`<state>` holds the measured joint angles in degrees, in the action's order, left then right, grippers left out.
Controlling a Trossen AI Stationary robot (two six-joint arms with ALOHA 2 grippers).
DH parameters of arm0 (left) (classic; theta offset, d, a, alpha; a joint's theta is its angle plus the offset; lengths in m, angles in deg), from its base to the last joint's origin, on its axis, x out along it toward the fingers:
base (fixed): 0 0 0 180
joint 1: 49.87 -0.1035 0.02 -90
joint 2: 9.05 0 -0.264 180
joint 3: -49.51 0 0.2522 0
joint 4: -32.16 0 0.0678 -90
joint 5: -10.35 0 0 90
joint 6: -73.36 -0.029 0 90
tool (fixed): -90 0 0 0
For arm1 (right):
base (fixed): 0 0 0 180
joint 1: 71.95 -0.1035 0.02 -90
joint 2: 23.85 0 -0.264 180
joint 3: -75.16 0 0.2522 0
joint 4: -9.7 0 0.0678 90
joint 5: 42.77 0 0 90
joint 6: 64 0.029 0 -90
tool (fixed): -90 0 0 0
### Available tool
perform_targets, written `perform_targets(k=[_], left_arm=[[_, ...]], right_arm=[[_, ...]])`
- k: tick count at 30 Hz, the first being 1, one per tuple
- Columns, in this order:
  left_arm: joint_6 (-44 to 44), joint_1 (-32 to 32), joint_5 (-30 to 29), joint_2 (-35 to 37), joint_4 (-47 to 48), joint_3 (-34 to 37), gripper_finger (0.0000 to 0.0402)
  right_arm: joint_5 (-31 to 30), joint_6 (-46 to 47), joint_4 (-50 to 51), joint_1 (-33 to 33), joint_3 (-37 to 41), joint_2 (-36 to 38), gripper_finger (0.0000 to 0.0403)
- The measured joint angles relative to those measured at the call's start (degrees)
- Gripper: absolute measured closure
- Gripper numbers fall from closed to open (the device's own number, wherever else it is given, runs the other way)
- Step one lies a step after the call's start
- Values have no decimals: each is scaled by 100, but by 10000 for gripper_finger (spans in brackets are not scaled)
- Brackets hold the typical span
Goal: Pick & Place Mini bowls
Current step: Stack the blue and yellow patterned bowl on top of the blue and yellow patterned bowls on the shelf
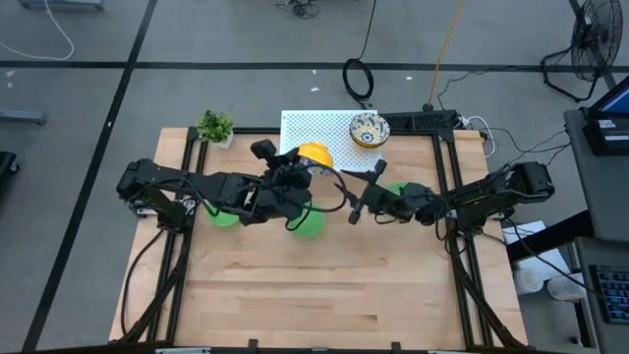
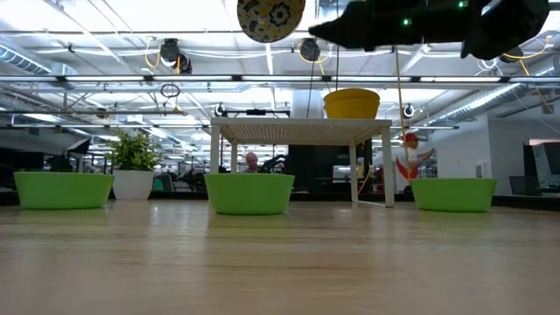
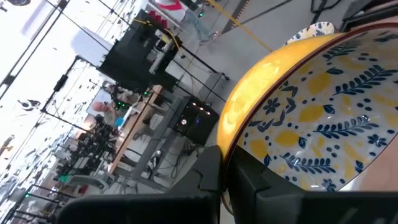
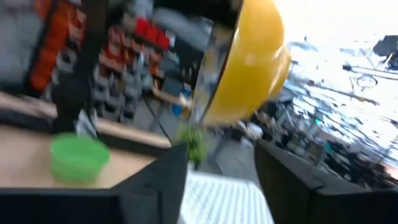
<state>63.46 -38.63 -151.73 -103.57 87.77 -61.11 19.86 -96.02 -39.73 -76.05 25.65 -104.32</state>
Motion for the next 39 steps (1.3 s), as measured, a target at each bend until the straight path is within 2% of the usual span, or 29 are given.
perform_targets(k=[4,8,12,17,23,27,39], left_arm=[[-33,-90,-17,-65,-73,-4,393],[-269,-119,-23,-180,-286,-13,393],[-391,-146,42,-244,-305,-1,393],[-496,-123,33,-289,-569,-2,393],[-589,-5,16,-287,-850,-2,393],[-510,26,-39,-288,-883,-2,393],[157,27,182,-300,-898,-2,393]], right_arm=[[383,223,-571,135,-47,0,167],[502,358,-425,229,-227,0,130],[638,436,-91,221,-462,0,120],[338,404,43,282,-621,-2,133],[-72,589,116,438,-621,-2,163],[-157,604,120,470,-621,-4,200],[-445,491,-301,485,-623,2,366]])
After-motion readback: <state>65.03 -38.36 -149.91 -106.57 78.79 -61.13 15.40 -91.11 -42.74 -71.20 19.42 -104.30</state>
